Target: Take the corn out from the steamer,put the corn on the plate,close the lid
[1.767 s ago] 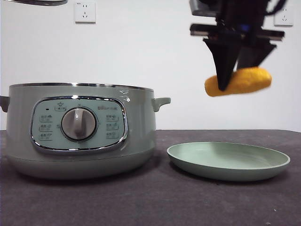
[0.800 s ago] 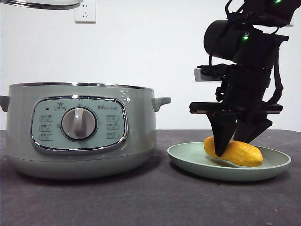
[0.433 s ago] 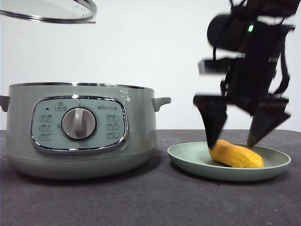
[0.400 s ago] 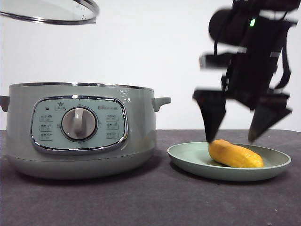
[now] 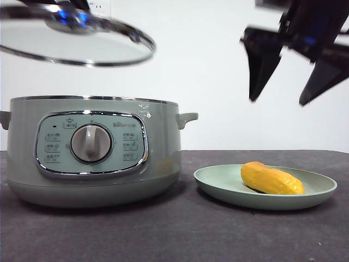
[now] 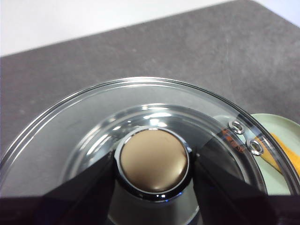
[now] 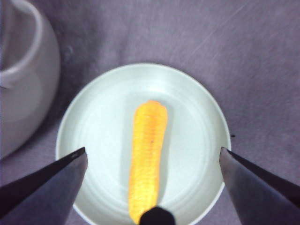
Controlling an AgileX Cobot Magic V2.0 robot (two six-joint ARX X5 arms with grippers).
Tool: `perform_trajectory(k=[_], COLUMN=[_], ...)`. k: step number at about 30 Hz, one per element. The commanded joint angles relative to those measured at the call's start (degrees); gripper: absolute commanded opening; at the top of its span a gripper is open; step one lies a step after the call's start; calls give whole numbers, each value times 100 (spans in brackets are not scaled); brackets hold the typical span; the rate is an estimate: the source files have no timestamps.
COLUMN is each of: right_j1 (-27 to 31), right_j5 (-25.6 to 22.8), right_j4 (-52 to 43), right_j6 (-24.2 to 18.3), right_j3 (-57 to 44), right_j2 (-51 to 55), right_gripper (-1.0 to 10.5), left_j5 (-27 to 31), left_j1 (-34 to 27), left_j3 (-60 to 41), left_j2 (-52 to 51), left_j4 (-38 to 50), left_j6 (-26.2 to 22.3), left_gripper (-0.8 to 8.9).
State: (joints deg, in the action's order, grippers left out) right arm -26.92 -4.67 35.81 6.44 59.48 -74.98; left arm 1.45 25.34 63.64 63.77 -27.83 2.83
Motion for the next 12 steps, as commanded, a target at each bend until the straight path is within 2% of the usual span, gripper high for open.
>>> perform_trajectory(k=[1, 12], right_j1=[46, 380], right_j5=[-22, -37], right_j4=[105, 380], right_j6=[-11, -98], right_j3=[-39, -39], right_j2=[214, 706], right_gripper=[470, 469], left_j5=[-28, -35], left_j1=[70, 173], left_j3=[59, 59], left_j2=[227, 1113], left_j4=[389, 586], left_j6=[61, 63], left_gripper=[-9, -9])
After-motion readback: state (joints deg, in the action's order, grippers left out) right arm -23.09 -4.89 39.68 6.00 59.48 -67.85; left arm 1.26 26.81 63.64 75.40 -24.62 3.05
